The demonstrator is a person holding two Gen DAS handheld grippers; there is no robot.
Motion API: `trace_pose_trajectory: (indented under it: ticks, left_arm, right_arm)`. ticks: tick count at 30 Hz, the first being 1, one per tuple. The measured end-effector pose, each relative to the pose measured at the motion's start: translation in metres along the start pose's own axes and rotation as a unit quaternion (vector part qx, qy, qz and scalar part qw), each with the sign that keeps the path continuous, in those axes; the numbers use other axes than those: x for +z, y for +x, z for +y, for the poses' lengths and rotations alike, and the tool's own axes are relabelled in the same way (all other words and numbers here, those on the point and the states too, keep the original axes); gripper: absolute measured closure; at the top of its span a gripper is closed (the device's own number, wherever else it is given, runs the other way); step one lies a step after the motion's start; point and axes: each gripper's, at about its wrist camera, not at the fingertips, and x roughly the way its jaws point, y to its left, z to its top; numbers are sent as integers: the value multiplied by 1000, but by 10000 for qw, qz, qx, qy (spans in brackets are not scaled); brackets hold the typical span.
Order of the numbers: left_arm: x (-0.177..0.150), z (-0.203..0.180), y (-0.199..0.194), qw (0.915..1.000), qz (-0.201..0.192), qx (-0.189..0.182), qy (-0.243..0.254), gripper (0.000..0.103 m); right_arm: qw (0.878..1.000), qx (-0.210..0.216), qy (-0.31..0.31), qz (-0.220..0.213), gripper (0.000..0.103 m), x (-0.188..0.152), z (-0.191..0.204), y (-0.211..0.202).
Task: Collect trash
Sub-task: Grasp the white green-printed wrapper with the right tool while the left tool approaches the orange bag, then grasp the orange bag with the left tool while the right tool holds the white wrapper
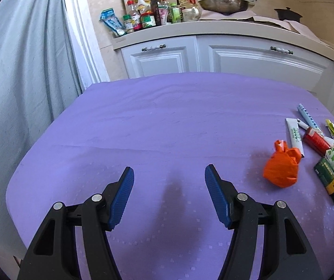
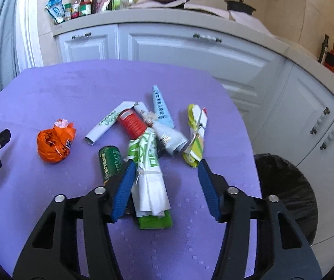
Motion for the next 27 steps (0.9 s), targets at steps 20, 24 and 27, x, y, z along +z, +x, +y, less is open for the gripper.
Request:
trace_pose_trajectory:
  ticks: [20,24,27]
  left_arm:
    - [3,-32,-10,9986,-57,-442,284,40]
    - [5,-48,-14,9972,-150,-573,461,36]
    - [8,-57,-16,9959,-169,-716,526,34]
  right_arm:
    - [9994,-145,26,-310,79,-7,-14,-22]
    - [9986,-327,198,-369,79,-9,-34,-25]
    - [9977,-421,370,-385,79,-12,-50,-26]
